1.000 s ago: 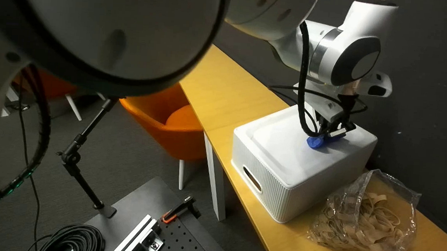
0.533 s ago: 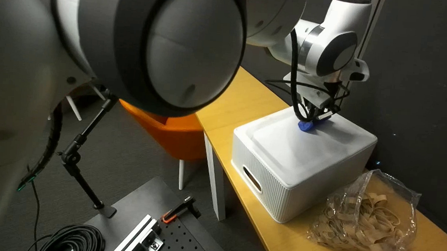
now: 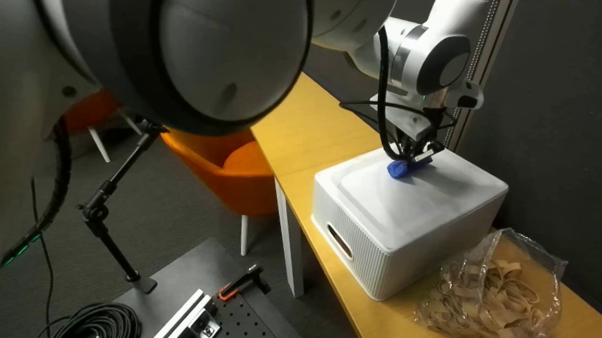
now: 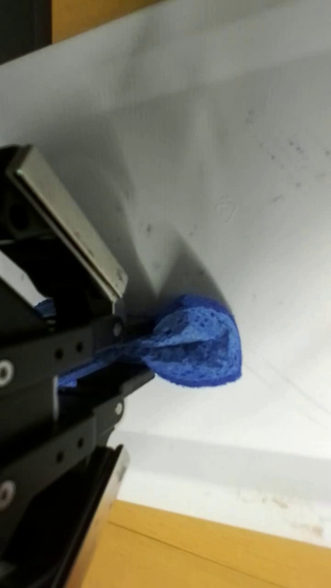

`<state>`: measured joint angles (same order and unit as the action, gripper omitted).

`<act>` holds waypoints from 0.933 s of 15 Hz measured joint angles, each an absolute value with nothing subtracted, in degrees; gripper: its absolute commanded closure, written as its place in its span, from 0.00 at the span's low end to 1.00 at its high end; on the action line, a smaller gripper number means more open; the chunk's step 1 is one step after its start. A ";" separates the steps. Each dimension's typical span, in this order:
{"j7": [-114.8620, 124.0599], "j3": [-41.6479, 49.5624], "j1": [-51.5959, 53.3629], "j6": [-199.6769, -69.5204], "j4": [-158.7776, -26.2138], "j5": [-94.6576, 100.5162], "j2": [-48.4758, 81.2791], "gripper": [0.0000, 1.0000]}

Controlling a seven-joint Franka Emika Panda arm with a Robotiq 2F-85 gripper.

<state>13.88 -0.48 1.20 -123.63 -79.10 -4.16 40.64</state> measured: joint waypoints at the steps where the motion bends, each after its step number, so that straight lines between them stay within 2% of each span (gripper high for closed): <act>1: 14.53 -0.06 1.23 -123.51 -81.24 -4.08 39.18 0.95; 9: 17.54 2.99 1.52 -123.81 -95.22 -3.52 30.09 0.95; 14: 17.57 2.12 4.16 -124.92 -96.53 -3.31 29.29 0.95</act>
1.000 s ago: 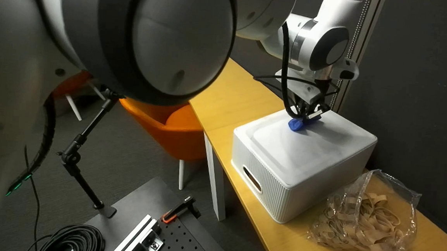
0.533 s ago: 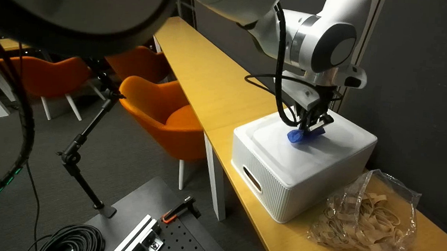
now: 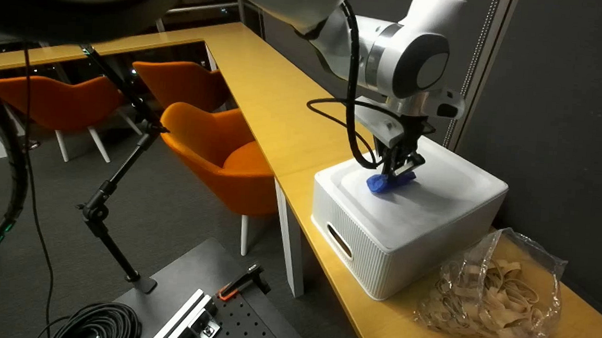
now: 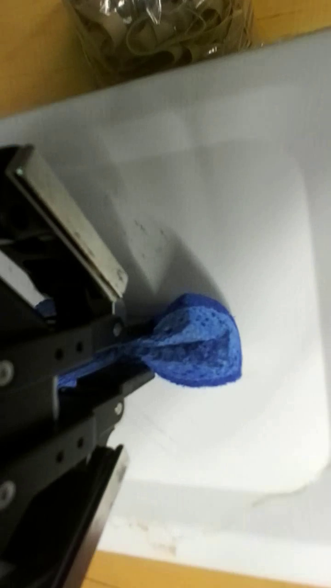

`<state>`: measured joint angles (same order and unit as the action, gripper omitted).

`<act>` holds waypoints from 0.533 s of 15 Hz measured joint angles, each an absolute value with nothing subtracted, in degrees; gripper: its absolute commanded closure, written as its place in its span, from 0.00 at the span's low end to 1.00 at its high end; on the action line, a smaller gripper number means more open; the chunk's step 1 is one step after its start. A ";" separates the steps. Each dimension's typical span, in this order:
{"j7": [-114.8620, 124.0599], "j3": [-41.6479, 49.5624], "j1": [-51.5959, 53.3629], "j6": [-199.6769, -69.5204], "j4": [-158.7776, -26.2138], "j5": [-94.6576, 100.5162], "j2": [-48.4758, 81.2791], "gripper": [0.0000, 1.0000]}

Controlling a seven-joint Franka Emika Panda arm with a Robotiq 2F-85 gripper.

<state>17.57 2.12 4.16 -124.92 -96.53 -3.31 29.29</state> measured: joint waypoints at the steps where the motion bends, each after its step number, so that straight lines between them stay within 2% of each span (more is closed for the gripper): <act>1: 17.57 1.64 5.26 -124.84 -96.41 -3.02 29.23 0.95; 8: 17.11 -1.88 12.54 -122.22 -89.84 1.69 31.94 0.95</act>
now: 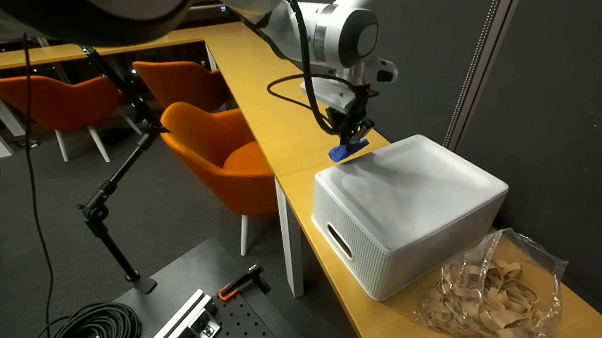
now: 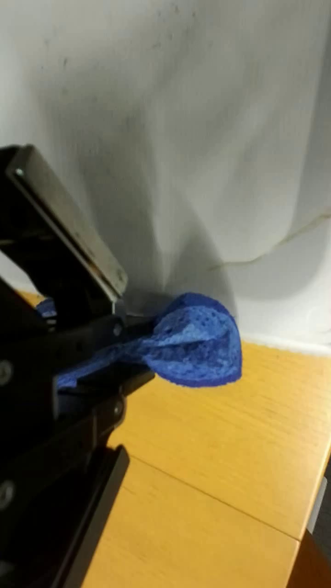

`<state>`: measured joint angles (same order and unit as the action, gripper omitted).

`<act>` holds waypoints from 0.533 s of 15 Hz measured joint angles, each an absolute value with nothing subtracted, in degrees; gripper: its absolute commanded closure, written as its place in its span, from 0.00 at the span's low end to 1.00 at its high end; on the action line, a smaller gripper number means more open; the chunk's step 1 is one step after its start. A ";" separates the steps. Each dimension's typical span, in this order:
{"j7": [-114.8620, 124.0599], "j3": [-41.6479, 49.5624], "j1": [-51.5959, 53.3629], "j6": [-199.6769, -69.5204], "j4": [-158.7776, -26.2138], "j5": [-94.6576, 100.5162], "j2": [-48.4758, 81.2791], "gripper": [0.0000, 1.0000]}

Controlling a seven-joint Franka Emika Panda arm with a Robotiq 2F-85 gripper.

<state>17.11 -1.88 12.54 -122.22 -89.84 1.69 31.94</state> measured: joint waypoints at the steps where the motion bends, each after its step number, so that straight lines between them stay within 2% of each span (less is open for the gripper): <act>1: 16.32 -2.26 13.05 -121.62 -88.02 1.93 33.18 0.95; 8: 4.49 -5.13 13.40 -119.98 -73.06 1.87 47.43 0.95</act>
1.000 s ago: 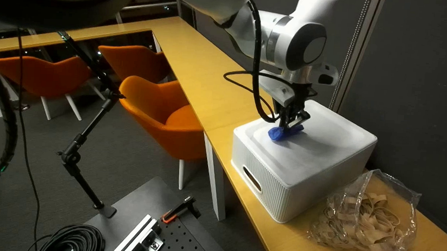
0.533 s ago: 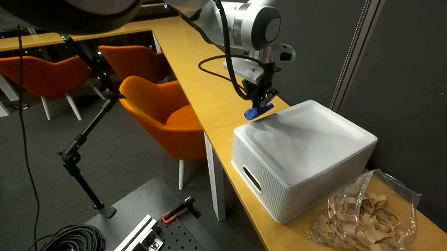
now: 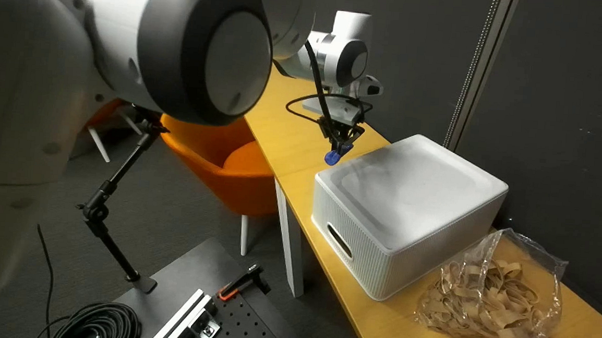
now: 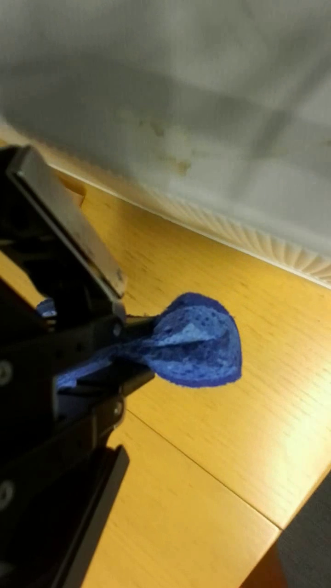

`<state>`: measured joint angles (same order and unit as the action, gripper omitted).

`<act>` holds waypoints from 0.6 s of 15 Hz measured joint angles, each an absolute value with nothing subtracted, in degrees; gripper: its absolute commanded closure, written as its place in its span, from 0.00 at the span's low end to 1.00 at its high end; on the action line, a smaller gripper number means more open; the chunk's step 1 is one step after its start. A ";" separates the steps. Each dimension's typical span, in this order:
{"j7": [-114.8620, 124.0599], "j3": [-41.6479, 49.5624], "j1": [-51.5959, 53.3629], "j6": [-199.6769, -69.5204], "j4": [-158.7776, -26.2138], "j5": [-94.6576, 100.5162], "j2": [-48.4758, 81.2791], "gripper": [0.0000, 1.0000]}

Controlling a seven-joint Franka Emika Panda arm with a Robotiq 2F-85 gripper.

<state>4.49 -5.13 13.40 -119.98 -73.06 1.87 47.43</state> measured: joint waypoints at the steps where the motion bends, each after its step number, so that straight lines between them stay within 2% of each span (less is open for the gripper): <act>1: 3.03 -5.35 13.40 -119.87 -71.08 1.88 49.36 0.95; 2: 1.79 -5.57 13.41 -119.40 -69.19 1.87 51.04 0.95; 3: 0.75 -5.79 13.42 -118.69 -67.29 1.88 52.56 0.85; 4: -0.15 -5.96 13.46 -117.98 -65.55 1.88 53.87 0.57; 6: -1.31 -6.04 13.75 -116.62 -62.43 1.88 55.90 0.57; 9: -1.79 -6.04 14.08 -115.34 -58.74 1.89 57.58 0.37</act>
<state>-1.79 -6.04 14.08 -115.34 -58.74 1.89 57.58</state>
